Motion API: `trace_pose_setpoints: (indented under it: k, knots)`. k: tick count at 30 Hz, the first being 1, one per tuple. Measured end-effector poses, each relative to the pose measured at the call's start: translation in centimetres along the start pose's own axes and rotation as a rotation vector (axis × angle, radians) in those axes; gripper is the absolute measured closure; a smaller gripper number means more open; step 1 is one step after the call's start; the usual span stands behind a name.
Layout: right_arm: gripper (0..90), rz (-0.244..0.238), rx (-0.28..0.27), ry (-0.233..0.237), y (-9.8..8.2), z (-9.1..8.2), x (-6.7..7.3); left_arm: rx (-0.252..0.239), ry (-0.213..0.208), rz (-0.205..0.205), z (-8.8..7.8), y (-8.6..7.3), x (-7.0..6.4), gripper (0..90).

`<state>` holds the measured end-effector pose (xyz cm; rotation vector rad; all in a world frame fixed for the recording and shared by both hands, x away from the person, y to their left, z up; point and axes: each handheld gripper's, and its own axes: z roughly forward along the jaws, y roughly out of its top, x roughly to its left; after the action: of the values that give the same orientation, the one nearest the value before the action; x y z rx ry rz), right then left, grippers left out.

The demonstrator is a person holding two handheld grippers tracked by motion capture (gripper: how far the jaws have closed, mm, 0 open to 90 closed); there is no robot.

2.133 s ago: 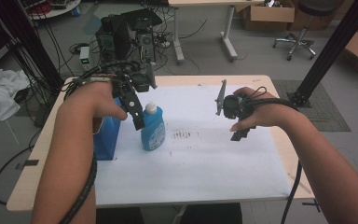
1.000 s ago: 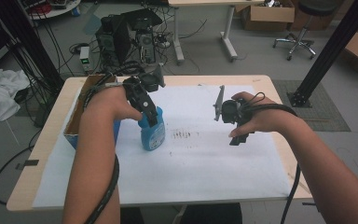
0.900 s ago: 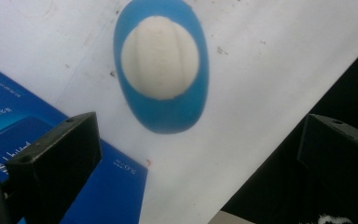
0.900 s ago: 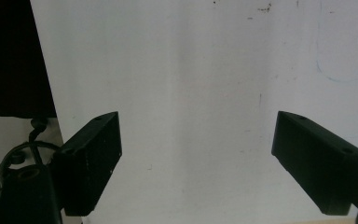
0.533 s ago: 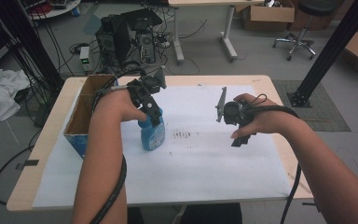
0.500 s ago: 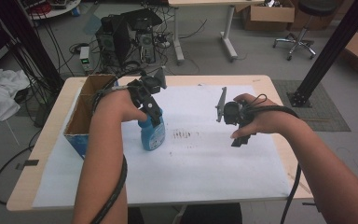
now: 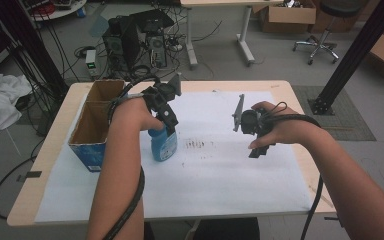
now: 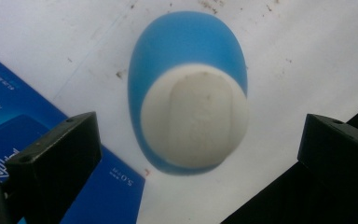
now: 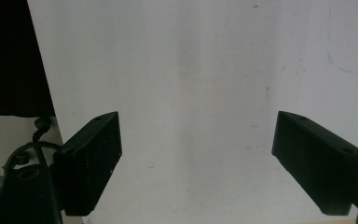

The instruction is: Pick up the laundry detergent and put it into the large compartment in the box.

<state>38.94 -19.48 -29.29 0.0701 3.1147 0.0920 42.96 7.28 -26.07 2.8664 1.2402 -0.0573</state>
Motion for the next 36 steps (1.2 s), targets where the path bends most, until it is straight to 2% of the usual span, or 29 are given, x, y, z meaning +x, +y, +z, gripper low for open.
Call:
trace_pose_setpoints:
  k: [2, 11, 17, 18, 23, 33, 36]
  knots:
    - [15.9, 0.000, 0.001, 0.001, -0.1, 0.1, 0.0, -0.007, 0.004, -0.016, 0.4, 0.2, 0.0, 0.1]
    - [15.9, 0.001, -0.002, 0.005, -0.1, 0.2, -0.1, -0.002, 0.007, -0.013, 1.5, 0.8, -0.3, 0.2]
    - [15.9, 0.010, 0.000, 0.007, -0.2, 0.3, -0.1, -0.006, 0.014, -0.014, 1.8, 0.9, -0.4, 0.1]
    - [15.9, 0.012, 0.000, 0.006, -0.2, 0.4, -0.1, -0.006, 0.026, -0.027, 1.9, 1.0, -0.2, 0.1]
    - [15.9, 0.009, 0.002, 0.006, -0.1, 0.4, -0.2, -0.015, 0.035, -0.034, 2.2, 1.1, -0.3, 0.1]
    - [15.9, 0.006, -0.001, 0.006, 0.0, 0.5, -0.3, -0.023, 0.041, -0.044, 3.0, 1.0, -0.1, 0.3]
    - [15.9, 0.009, -0.005, 0.006, -0.1, 0.5, -0.3, -0.030, 0.059, -0.048, 3.0, 1.0, -0.1, 1.4]
